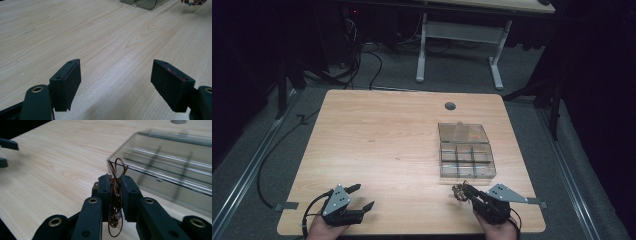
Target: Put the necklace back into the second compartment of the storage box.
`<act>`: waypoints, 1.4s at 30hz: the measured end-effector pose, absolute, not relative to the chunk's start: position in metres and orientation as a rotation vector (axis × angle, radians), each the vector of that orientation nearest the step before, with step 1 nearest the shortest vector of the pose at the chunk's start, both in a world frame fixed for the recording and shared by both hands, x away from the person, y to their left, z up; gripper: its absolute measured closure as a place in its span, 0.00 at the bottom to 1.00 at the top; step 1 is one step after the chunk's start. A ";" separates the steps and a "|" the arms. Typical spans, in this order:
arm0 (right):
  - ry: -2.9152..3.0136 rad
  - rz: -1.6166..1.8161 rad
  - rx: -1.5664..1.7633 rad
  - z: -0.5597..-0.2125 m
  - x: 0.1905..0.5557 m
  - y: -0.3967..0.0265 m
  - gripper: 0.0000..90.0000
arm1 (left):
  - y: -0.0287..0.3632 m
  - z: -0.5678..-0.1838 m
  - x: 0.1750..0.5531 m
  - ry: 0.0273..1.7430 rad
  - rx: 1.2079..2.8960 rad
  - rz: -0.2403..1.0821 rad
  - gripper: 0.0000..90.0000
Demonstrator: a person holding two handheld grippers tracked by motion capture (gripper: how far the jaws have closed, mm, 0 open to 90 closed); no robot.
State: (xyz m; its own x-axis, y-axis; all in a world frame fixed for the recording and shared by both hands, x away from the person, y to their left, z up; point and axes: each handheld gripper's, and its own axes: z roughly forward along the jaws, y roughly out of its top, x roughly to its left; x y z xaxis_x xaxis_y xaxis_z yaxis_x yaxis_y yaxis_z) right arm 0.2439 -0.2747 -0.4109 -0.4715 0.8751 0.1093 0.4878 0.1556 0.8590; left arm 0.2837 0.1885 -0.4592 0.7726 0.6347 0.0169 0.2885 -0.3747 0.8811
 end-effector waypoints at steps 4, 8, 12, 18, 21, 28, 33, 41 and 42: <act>2.002 1.232 1.327 -0.413 0.240 -0.285 0.89 | 0.188 -0.459 0.284 0.695 1.975 0.440 0.27; 2.028 1.189 1.371 -0.423 0.241 -0.287 0.89 | 0.188 -0.459 0.284 0.693 1.977 0.441 0.27; 2.074 1.108 1.426 -0.437 0.247 -0.283 0.89 | 0.188 -0.459 0.284 0.693 1.974 0.440 0.27; 2.119 1.053 1.498 -0.449 0.252 -0.280 0.85 | 0.188 -0.459 0.283 0.689 1.975 0.440 0.27; 2.118 1.087 1.500 -0.449 0.251 -0.279 0.77 | 0.188 -0.459 0.283 0.686 1.976 0.444 0.27; 2.013 1.167 1.441 -0.421 0.244 -0.287 0.76 | 0.188 -0.459 0.283 0.691 1.976 0.440 0.27; 2.010 1.084 1.464 -0.413 0.252 -0.295 0.84 | 0.188 -0.459 0.283 0.687 1.974 0.443 0.27; 2.078 0.944 1.571 -0.428 0.268 -0.300 0.91 | 0.188 -0.459 0.283 0.680 1.979 0.439 0.28; 2.095 0.900 1.570 -0.427 0.270 -0.298 0.91 | 0.188 -0.459 0.283 0.678 1.978 0.441 0.28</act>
State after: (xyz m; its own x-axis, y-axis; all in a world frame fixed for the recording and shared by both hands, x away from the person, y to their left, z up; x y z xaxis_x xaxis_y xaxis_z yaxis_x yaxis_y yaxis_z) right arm 0.2699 -0.2979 -0.4272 -0.3103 0.9473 0.0801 0.7104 0.1750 0.6817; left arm 0.2827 0.1880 -0.4591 0.7797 0.6257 0.0255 0.2772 -0.3815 0.8818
